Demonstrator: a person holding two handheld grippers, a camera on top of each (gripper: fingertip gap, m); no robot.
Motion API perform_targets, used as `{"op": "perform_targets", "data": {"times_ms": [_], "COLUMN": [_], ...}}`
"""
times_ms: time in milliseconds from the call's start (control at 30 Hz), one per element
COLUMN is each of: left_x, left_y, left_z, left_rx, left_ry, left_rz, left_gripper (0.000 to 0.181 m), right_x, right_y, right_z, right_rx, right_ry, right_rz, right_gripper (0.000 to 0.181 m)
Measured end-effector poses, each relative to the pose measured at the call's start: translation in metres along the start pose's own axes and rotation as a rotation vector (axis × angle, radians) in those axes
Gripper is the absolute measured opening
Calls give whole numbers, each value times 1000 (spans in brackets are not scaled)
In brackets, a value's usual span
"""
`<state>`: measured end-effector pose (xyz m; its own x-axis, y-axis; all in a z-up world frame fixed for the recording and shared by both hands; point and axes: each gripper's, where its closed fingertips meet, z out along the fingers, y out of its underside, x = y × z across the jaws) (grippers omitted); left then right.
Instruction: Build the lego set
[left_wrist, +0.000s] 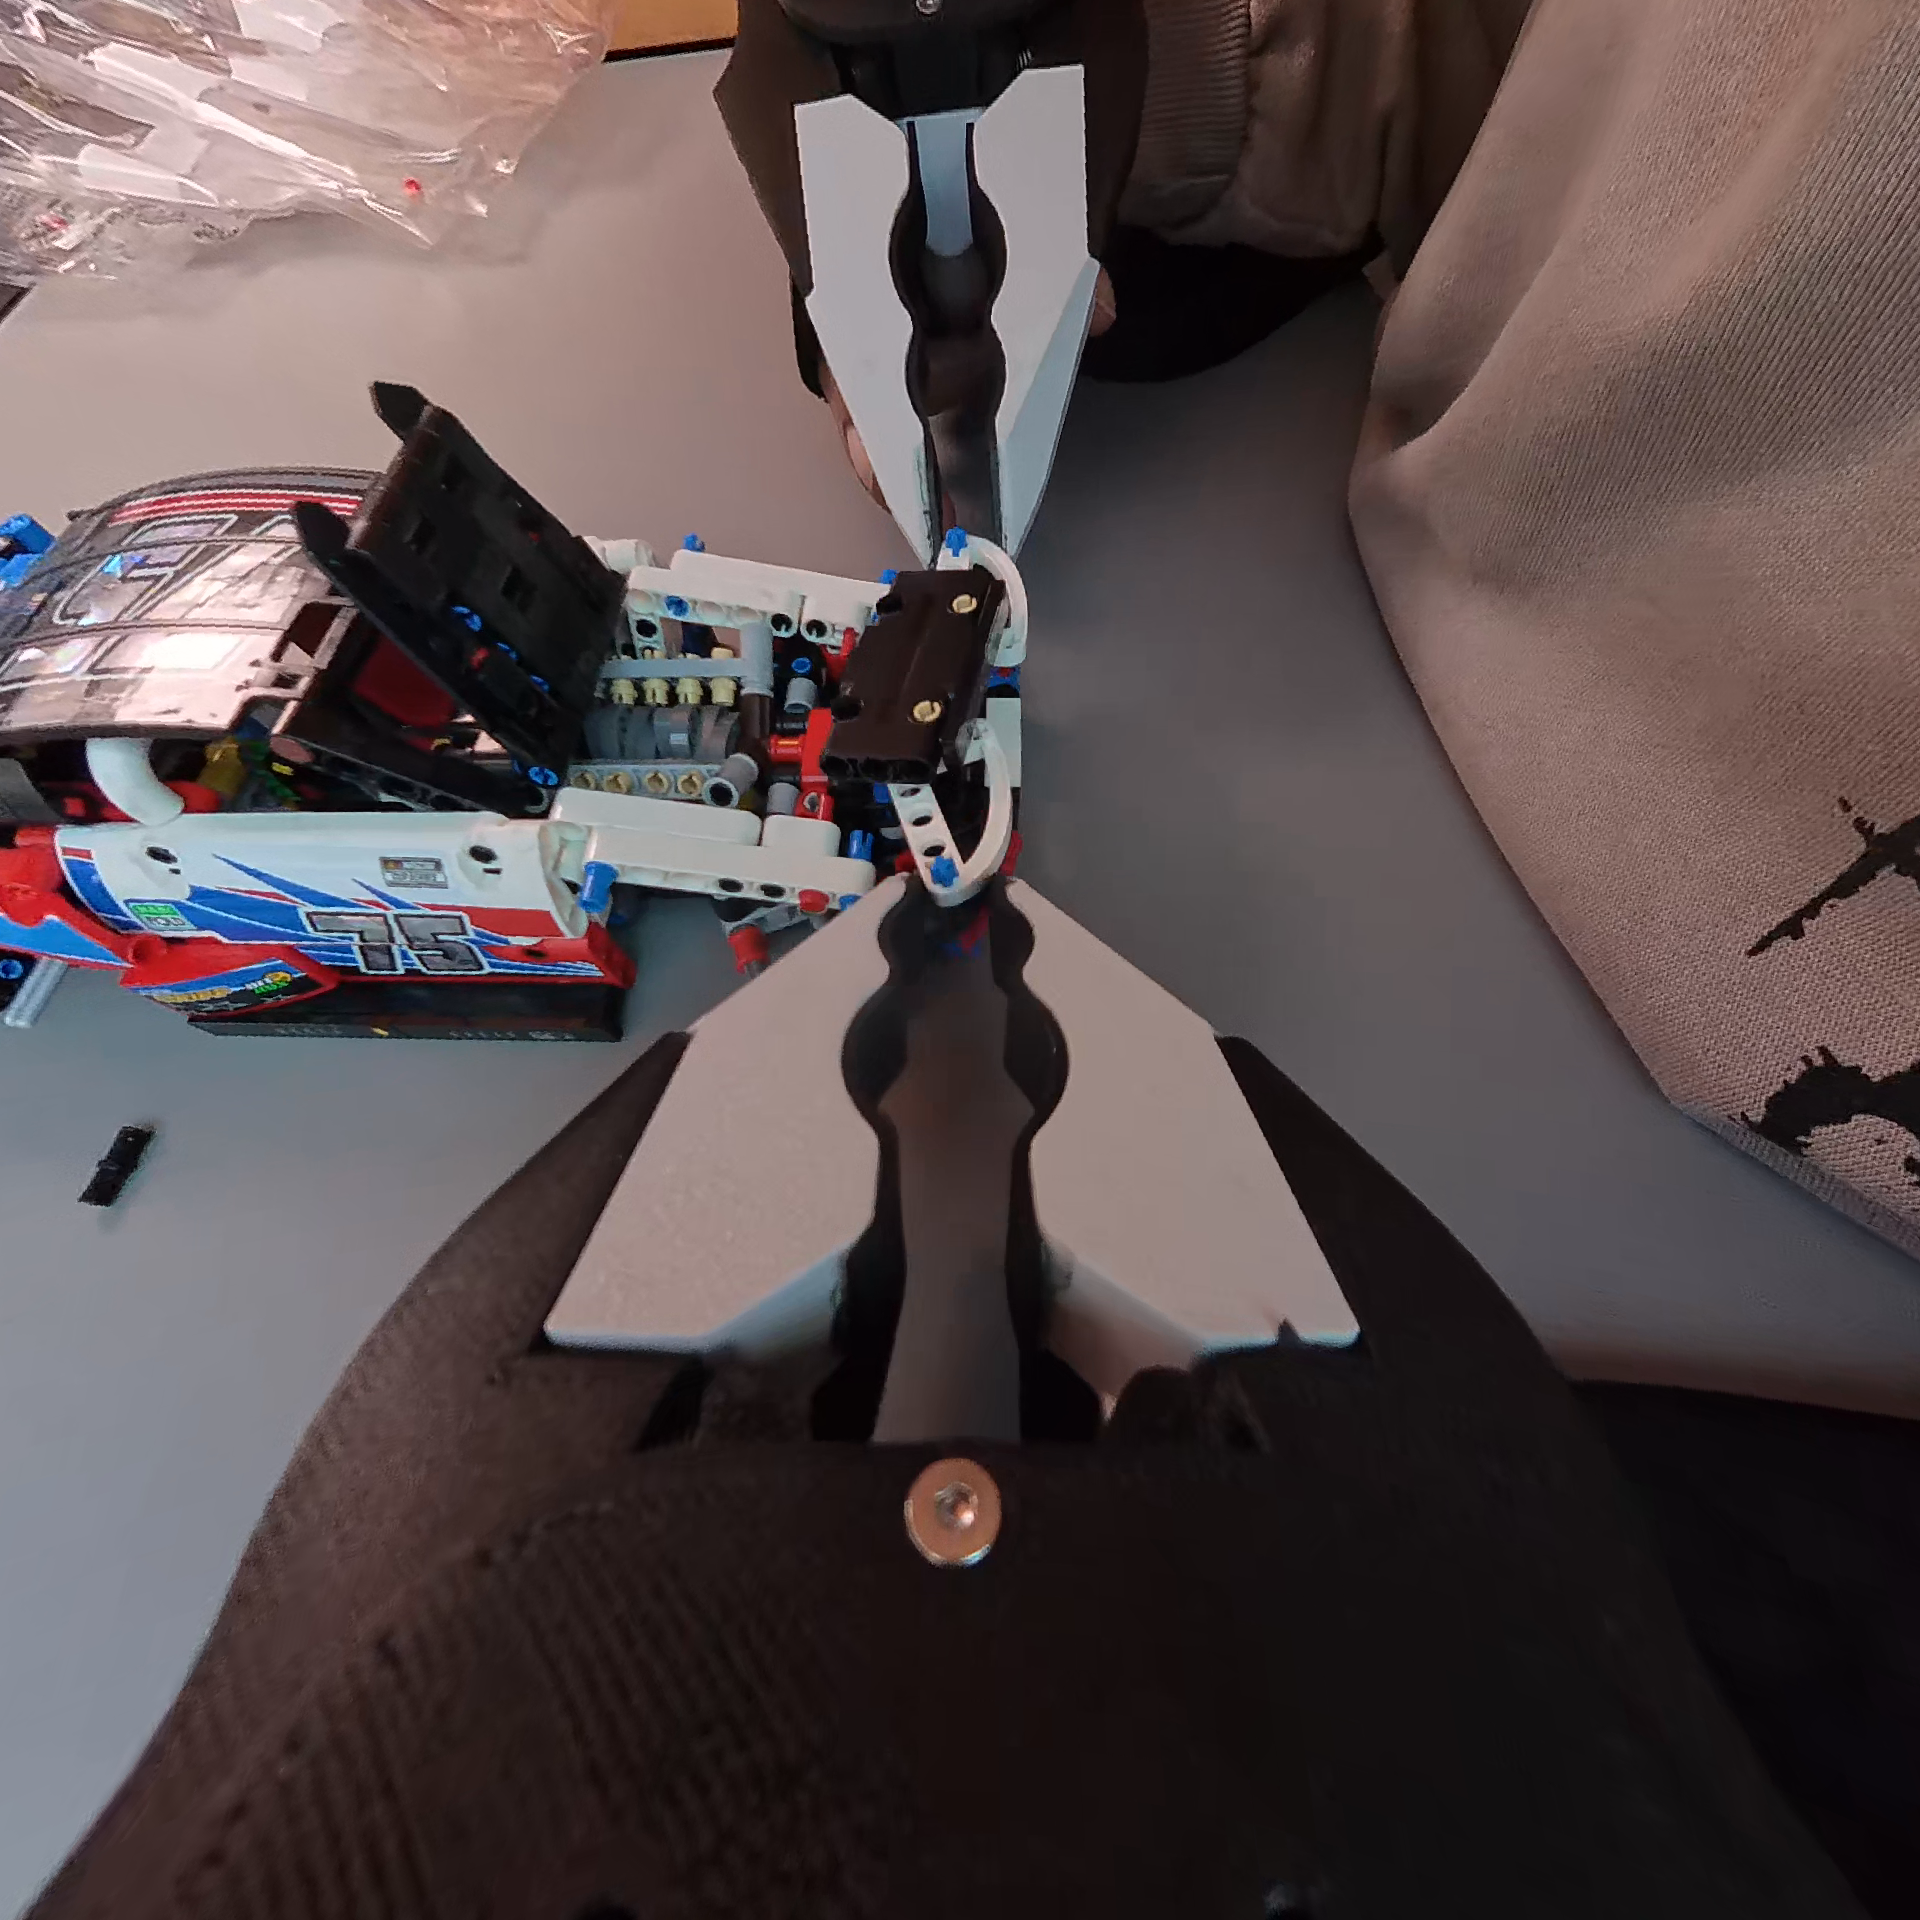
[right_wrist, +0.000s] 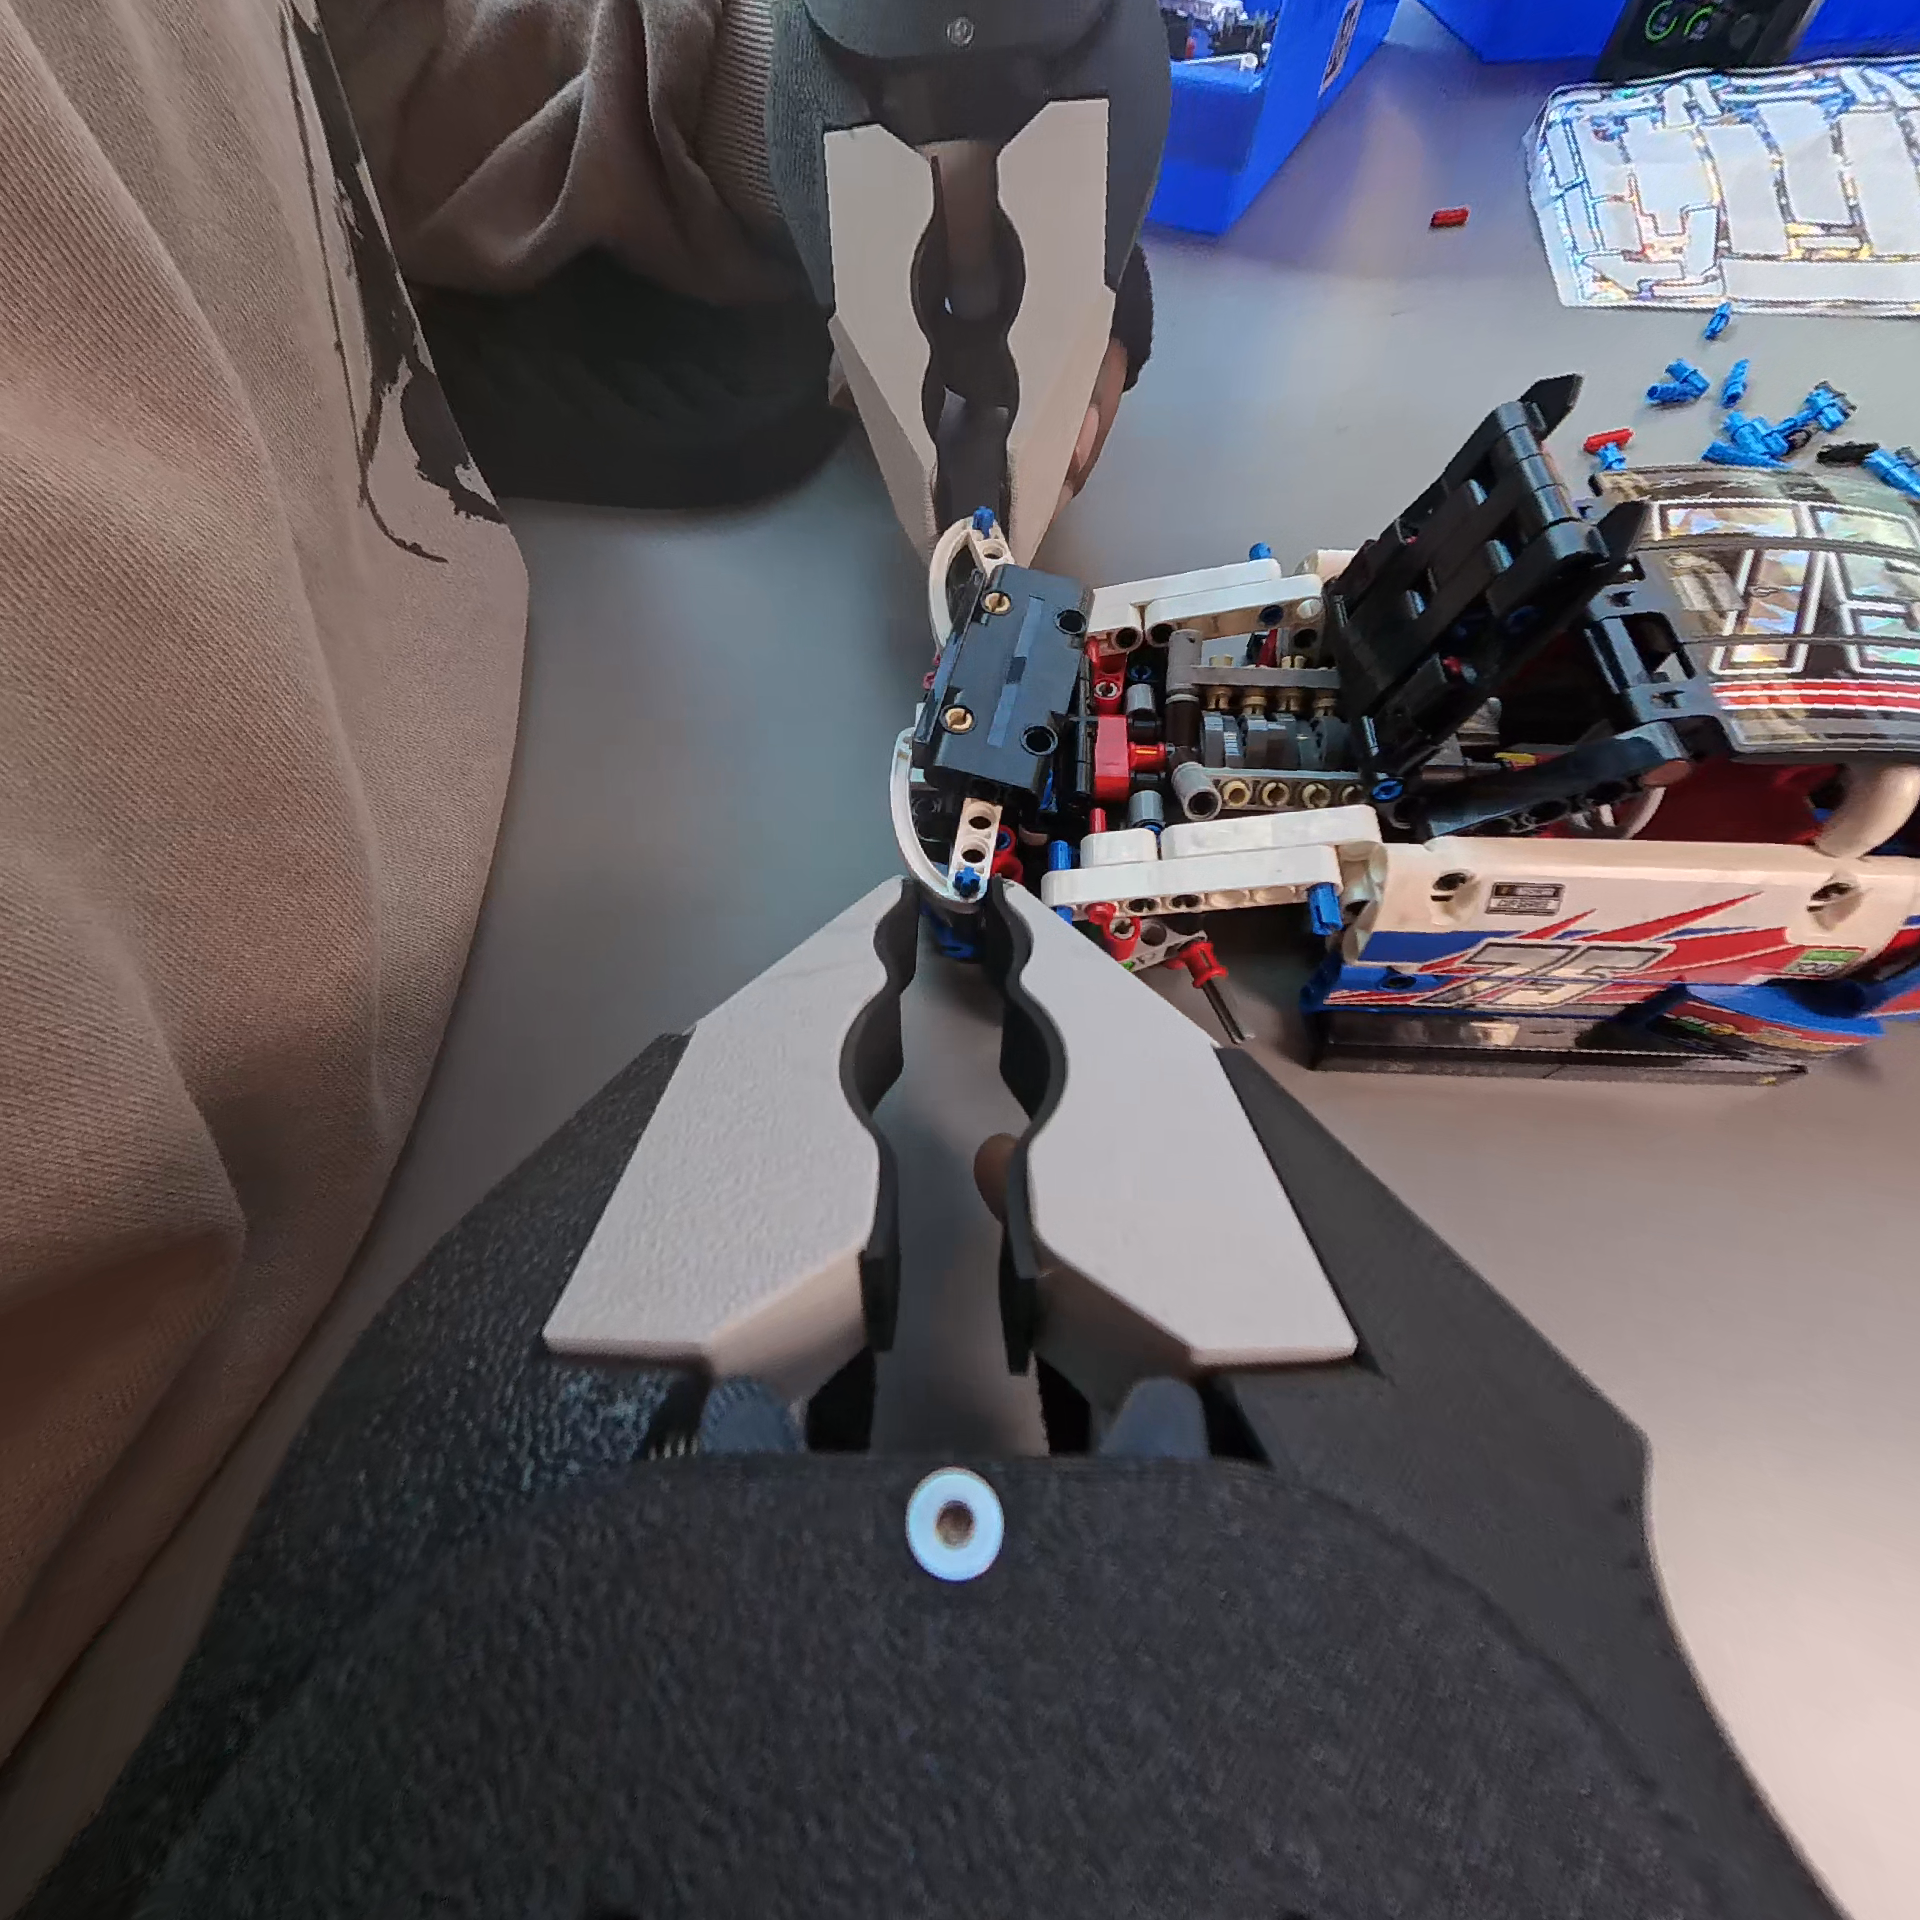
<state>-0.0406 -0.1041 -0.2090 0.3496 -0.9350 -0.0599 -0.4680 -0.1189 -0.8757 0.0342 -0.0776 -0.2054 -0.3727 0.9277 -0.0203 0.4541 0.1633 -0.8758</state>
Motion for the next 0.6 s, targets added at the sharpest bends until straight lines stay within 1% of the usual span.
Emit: {"op": "perform_targets", "data": {"times_ms": [233,367,600], "left_x": [-4,-3,0], "left_y": [-5,-3,0], "left_z": [-1,1,3], "left_rx": [21,9,-4], "left_ry": [-28,-19,0], "left_rz": [10,10,4], "left_gripper": [9,9,9], "right_x": [8,7,7], "right_y": [-3,4,5], "right_z": [-5,-3,-2], "right_rx": [7,-25,-25], "right_ry": [40,29,18], "right_rz": [-7,-4,15], "right_gripper": [9,9,9]}}
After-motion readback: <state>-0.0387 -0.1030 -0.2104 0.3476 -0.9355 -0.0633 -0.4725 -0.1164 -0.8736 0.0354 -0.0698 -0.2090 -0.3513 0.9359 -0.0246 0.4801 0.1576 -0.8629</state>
